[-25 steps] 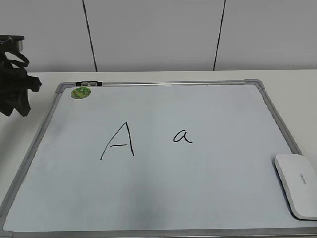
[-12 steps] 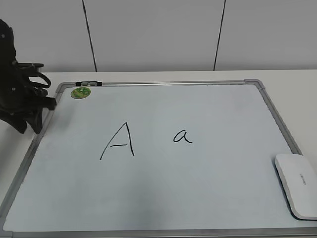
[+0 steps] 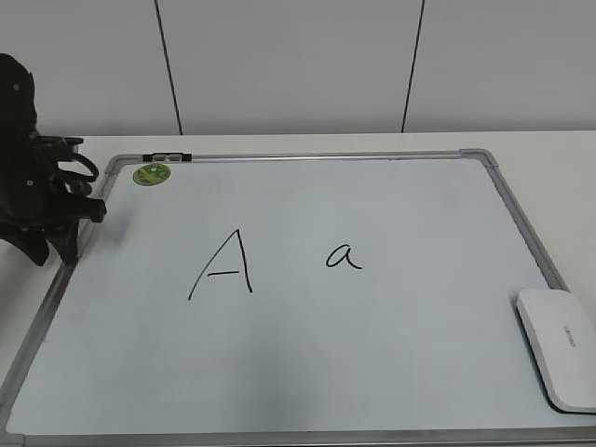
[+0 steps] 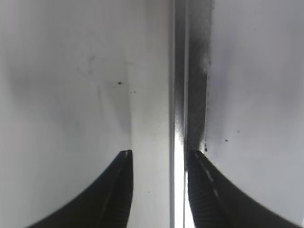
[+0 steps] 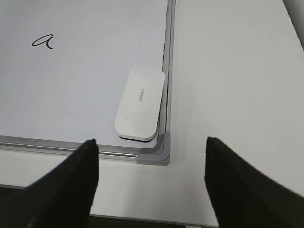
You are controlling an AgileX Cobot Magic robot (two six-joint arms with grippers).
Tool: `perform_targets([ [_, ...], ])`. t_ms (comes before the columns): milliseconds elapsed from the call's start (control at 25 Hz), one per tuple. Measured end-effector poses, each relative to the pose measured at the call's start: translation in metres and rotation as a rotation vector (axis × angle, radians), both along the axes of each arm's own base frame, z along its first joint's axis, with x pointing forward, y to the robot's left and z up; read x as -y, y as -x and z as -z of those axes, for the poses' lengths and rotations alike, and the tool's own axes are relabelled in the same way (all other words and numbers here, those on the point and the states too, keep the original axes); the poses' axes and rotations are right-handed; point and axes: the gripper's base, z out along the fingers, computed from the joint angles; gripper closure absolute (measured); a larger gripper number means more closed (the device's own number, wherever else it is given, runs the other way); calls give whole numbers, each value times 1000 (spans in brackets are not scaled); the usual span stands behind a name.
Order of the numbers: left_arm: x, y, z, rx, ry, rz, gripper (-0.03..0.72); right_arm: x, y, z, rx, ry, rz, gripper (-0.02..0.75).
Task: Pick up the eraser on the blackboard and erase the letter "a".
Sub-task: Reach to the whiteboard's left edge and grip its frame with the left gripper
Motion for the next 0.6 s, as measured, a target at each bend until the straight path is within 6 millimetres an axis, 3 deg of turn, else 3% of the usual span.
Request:
perform_targets([
  [320,1,-2,2,-1,7,-4,413,0,0,0,0,1,-1,218],
  [600,2,-1,2,-2,21,-13,620,0,0,0,0,1,-1,218],
])
